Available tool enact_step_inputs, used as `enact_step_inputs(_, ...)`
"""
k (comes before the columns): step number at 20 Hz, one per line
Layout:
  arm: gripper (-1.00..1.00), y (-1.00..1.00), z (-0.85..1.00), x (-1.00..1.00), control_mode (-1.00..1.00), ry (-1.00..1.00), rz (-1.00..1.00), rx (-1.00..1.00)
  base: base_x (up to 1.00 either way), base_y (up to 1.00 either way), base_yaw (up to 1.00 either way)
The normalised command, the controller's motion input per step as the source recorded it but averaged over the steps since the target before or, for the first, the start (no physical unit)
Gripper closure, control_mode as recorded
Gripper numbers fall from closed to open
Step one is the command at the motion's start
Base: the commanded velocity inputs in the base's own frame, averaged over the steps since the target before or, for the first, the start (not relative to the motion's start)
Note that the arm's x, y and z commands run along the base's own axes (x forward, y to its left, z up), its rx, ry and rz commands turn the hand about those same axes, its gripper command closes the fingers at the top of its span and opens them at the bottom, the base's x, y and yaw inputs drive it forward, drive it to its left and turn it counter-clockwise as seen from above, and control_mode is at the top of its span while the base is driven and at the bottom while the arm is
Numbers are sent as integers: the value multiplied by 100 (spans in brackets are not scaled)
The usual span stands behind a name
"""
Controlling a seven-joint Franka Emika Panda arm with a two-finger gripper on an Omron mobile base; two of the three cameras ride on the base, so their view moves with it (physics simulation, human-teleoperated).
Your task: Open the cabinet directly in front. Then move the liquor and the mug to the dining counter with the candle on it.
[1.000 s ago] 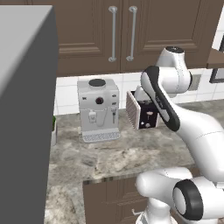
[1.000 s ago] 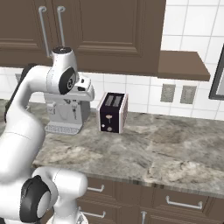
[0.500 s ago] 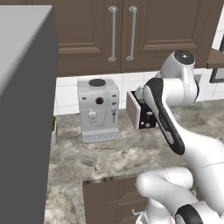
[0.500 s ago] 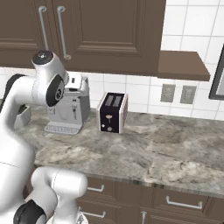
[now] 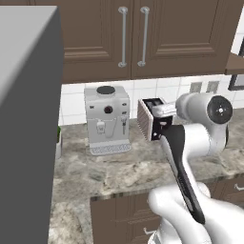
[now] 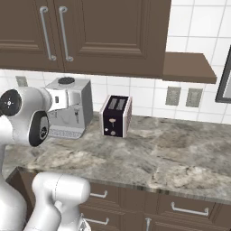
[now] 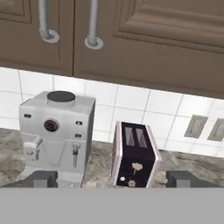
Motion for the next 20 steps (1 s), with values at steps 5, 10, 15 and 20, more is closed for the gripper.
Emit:
enact_step_inputs(5,-100,5,51,-50,-100,-56,1,-4,0,0,0)
enact_step_inputs(10,-100,1,55,-40,-100,-49,2,0,0,0,0)
enact_step_inputs(15,-100,4,24,-11,-100,-21,1,0,0,0,0)
enact_step_inputs(20,-100,9,27,8,-100,-12,0,0,0,0,0)
